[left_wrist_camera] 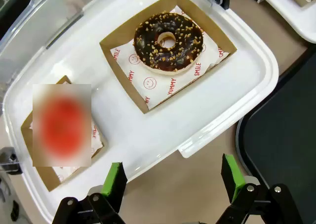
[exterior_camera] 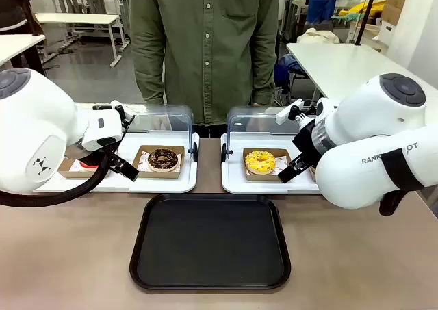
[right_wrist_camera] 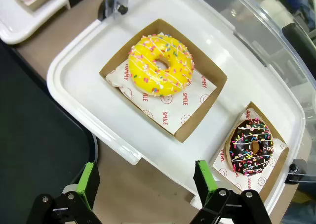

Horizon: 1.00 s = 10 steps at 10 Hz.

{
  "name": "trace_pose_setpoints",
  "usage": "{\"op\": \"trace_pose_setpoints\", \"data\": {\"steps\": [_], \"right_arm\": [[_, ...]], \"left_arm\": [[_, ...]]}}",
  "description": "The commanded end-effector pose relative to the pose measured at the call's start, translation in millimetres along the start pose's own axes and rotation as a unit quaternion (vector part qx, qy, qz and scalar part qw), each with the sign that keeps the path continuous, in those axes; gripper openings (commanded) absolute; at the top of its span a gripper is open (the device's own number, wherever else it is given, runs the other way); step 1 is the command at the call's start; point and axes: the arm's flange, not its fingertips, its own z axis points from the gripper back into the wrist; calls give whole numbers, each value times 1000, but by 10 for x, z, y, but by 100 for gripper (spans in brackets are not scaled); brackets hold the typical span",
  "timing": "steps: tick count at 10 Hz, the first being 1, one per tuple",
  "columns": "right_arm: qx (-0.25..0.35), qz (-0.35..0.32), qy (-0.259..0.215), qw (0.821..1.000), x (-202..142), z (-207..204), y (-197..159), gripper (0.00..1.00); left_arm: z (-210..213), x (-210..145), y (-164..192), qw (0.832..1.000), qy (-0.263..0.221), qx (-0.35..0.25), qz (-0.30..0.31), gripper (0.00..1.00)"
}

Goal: Move the third donut from the left to the tray.
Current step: Pick up the Paper togo box containing the Donut indicated by the person and place it on the Handle tray.

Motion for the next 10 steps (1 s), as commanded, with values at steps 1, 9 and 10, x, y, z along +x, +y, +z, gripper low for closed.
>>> {"op": "trace_pose_setpoints", "data": {"steps": [1,9,10], "right_arm": [[0,0,0,1000,0,0,0,100],[0,0,0,1000,0,0,0,100],[0,1,0,1000,1,0,2,100]], "left_arm": [[1,1,0,1000,0,0,0,100],[1,1,0,1000,0,0,0,100],[0,0,0,1000,0,0,0,100]]}}
